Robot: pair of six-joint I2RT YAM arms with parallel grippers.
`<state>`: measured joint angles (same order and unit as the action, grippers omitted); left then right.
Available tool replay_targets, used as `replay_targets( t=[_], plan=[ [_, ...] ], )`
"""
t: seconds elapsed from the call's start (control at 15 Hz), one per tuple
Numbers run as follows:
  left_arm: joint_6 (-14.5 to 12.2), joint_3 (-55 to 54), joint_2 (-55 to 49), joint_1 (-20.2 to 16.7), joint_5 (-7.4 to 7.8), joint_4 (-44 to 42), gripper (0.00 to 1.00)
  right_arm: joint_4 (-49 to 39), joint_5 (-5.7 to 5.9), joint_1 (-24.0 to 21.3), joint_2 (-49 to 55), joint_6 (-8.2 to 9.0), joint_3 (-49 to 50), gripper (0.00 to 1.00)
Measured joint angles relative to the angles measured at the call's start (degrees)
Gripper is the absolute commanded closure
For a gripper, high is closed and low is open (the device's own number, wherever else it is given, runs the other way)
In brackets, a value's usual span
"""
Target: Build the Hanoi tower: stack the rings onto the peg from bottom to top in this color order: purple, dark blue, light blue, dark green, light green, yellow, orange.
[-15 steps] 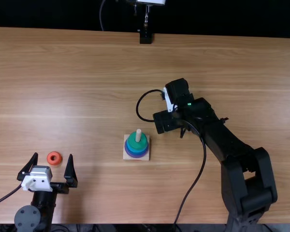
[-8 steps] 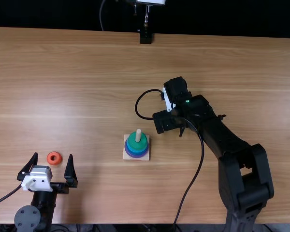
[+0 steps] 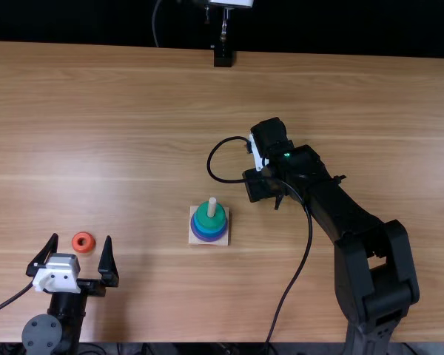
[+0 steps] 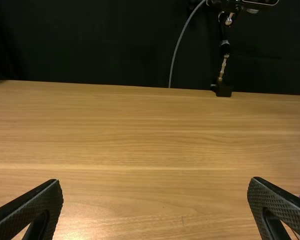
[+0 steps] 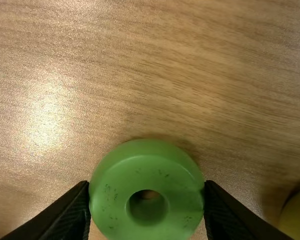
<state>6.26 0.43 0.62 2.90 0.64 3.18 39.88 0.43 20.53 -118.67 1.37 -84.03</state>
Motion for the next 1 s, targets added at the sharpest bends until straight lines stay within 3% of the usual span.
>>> replay_targets(
  t=[0.33, 0.53, 1.0],
  plan=[
    [-0.1, 0.0, 0.0, 0.0, -0.02, 0.0, 0.0, 1.6, 0.02, 0.4, 0.0, 0.04, -0.2, 1.0],
    [0.0, 0.0, 0.0, 0.0, 0.02, 0.0, 0.0, 12.5, -0.02, 1.6, 0.0, 0.04, -3.2, 1.0],
    [0.0, 0.0, 0.0, 0.0, 0.0, 0.0, 0.0, 28.3, 0.0, 3.1, 3.5, 0.04, -14.1, 1.0]
  ],
)
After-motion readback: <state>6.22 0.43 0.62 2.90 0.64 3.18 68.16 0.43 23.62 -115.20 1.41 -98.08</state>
